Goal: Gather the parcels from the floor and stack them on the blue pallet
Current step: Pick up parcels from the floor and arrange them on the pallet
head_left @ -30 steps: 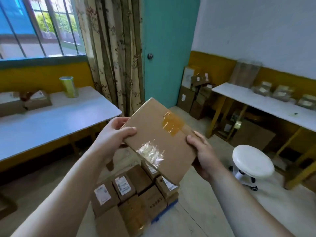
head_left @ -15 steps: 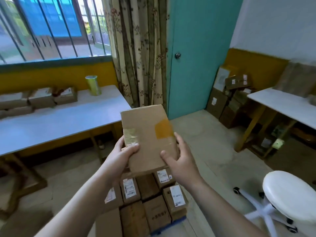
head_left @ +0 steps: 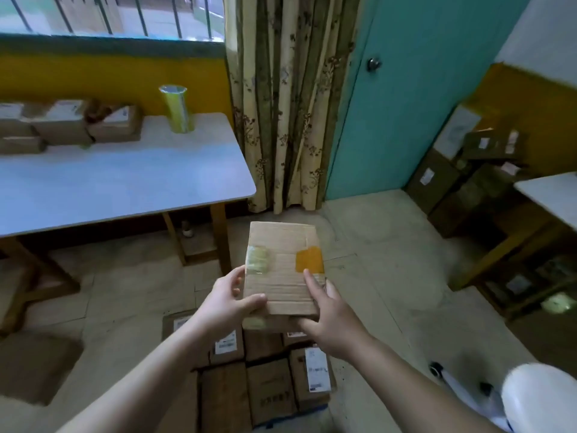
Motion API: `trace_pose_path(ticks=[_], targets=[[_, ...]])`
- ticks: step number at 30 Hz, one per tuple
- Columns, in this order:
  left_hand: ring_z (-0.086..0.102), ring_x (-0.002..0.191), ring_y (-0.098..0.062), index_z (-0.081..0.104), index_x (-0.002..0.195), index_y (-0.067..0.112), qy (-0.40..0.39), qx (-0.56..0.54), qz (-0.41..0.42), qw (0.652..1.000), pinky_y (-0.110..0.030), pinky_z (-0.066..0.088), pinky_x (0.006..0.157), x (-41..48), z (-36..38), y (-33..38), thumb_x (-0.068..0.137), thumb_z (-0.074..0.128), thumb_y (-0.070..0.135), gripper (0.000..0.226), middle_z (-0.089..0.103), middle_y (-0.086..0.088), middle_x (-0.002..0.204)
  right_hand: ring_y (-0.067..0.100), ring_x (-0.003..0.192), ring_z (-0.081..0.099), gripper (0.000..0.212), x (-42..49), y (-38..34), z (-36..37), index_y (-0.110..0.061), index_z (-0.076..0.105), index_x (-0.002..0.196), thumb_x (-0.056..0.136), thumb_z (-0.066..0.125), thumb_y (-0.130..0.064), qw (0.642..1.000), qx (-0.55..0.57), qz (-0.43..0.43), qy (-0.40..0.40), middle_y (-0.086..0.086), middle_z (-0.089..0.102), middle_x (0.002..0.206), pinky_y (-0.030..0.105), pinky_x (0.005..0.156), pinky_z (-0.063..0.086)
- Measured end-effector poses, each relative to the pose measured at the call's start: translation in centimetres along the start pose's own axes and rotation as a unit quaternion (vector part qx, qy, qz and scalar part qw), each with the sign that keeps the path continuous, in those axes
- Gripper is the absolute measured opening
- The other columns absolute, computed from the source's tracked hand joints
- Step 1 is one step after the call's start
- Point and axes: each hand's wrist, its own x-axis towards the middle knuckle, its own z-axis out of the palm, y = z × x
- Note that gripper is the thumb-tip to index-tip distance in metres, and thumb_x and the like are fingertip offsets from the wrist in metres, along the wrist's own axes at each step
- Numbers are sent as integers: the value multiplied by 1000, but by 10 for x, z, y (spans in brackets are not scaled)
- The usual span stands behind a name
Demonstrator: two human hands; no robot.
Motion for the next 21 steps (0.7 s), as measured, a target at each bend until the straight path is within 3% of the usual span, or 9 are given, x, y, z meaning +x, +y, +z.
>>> trace_pose_path(ticks=[4, 7, 9, 12, 15, 17, 21], targets=[[59, 91, 11, 37, 115, 55, -15, 65, -43, 997, -7, 47, 65, 30, 2, -22, 69, 80, 28, 69, 61, 22, 103, 25, 137, 29, 89, 56, 20, 15, -47, -6, 147, 86, 58, -44, 998, 6, -4, -61, 1, -1, 159, 34, 107, 37], [55, 97, 6, 27, 119, 56, 29, 90, -83, 992, -9, 44, 70, 50, 22, -57, 65, 81, 30, 81, 55, 21, 107, 25, 134, 32, 90, 99, 47, 33, -44, -6, 148, 85, 58, -44, 992, -21, -19, -121, 1, 5, 157, 39, 107, 37], [54, 102, -1, 33, 123, 48, 52, 103, -105, 988, -15, 46, 79, 68, 35, -82, 66, 80, 28, 77, 55, 15, 111, 26, 138, 27, 91, 129, 68, 44, -46, -6, 147, 84, 58, -47, 987, -41, -16, -155, 0, 1, 159, 41, 110, 33], [56, 102, -2, 40, 125, 40, 67, 108, -130, 983, -17, 47, 81, 104, 44, -115, 68, 79, 22, 71, 59, 14, 111, 25, 141, 22, 92, 173, 96, 69, -49, -8, 145, 82, 58, -55, 981, -47, -7, -186, -5, -3, 159, 45, 112, 28], [56, 93, 4, 40, 127, 40, 79, 101, -165, 978, -12, 45, 72, 135, 48, -158, 72, 77, 27, 67, 58, 20, 100, 27, 140, 24, 91, 207, 126, 110, -50, -10, 144, 82, 56, -60, 975, -77, -10, -210, -9, -2, 159, 43, 109, 31], [54, 85, 6, 36, 135, 34, 85, 92, -186, 974, -9, 42, 64, 155, 49, -191, 78, 73, 32, 68, 56, 22, 102, 27, 144, 15, 90, 227, 144, 140, -50, -10, 144, 83, 55, -62, 972, -92, -8, -216, -7, -6, 159, 46, 111, 24], [59, 89, -4, 33, 139, 30, 77, 94, -211, 970, -16, 46, 68, 197, 50, -260, 82, 68, 26, 67, 54, 13, 114, 29, 141, 22, 85, 263, 179, 197, -41, 1, 149, 86, 56, -58, 972, -100, -8, -214, -1, -2, 158, 41, 112, 26]])
